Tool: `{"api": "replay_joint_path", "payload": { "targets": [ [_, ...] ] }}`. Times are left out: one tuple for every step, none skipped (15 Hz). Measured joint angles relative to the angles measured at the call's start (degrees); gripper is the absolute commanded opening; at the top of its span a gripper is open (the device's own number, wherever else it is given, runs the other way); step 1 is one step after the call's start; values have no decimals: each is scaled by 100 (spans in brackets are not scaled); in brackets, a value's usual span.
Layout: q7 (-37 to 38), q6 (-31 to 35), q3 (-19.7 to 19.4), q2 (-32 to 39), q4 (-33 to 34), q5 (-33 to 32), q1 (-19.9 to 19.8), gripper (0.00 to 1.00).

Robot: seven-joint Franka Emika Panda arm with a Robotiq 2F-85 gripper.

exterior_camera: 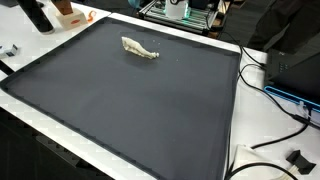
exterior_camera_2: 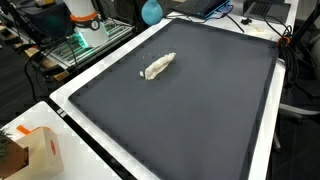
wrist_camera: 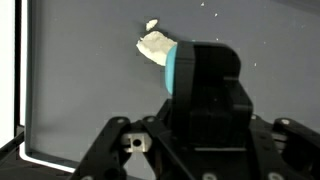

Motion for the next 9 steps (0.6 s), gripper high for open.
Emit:
{"api": "replay_joint_path", "payload": {
  "targets": [
    [-3, -4, 0, -2, 4, 0, 0, 50],
    [-4, -5, 0, -1, 4, 1, 0, 50],
    [-5, -5, 0, -2, 5, 1, 0, 25],
    [-6, -6, 0, -2, 4, 1, 0, 25],
    [-6, -6, 3, 2, 6, -1, 0, 25],
    [-92, 14, -8, 20, 3, 66, 2, 25],
    [-335, 111, -59, 59, -20, 285, 13, 25],
    [-657, 297, -142, 105, -74, 563, 24, 25],
    [-994, 514, -235, 158, -151, 853, 28, 25]
  ]
}}
